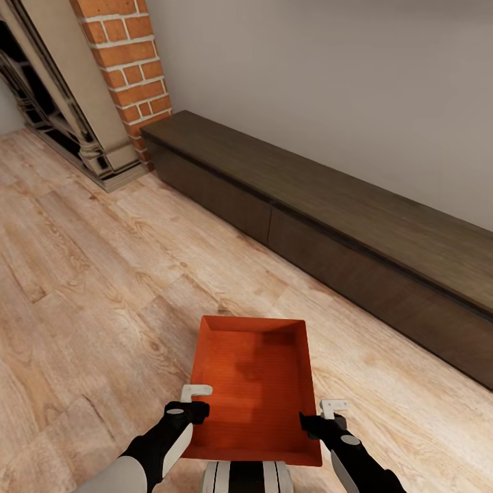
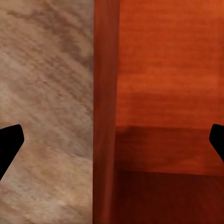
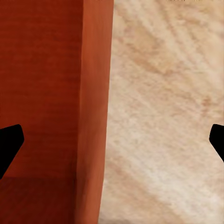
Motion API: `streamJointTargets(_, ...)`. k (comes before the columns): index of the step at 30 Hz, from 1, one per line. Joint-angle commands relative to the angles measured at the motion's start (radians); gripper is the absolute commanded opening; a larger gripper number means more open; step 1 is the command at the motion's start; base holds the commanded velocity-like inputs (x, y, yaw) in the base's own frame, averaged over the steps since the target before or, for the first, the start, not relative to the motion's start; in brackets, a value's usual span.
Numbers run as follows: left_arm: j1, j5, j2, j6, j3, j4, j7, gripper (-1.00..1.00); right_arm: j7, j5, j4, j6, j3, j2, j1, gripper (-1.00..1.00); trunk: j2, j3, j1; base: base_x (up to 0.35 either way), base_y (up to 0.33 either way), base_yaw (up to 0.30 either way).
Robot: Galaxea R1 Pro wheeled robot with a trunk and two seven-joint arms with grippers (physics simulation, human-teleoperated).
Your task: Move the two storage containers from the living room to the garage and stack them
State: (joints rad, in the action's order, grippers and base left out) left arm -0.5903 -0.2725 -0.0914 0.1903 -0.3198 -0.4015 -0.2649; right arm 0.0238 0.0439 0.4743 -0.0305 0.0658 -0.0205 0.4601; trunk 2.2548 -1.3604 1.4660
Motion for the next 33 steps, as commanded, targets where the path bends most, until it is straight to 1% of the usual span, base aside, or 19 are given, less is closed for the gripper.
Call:
streamJointTargets(1,0.0,-0.01,0.001,0.005,-0.008,-0.002,-0.008,-1.0,0.002,0.001,0.001,-0.003,0.004,0.001,0.0,1.0,0.0,-0.001,0.0,0.0,0.0,0.0)
streamJointTargets(2,0.0,-0.01,0.0,0.005,-0.008,-0.002,-0.008,-1.0,0.002,-0.001,0.001,-0.003,0.005,0.001,0.0,-1.0,0.0,-0.001,0.0,0.0,0.0,0.0)
streamJointTargets(16,0.0,-0.011,-0.001,0.006,-0.009,-0.002,-0.005,-1.0,0.0,0.009,0.001,-0.005,0.002,0.001,0.0,-1.0,0.0,-0.001,0.0,0.0,0.0,0.0)
streamJointTargets(33,0.0,-0.011,-0.002,0.004,-0.008,-0.002,-0.006,-1.0,0.004,0.004,0.001,-0.016,0.002,0.001,0.0,-1.0,0.0,-0.001,0.0,0.0,0.0,0.0)
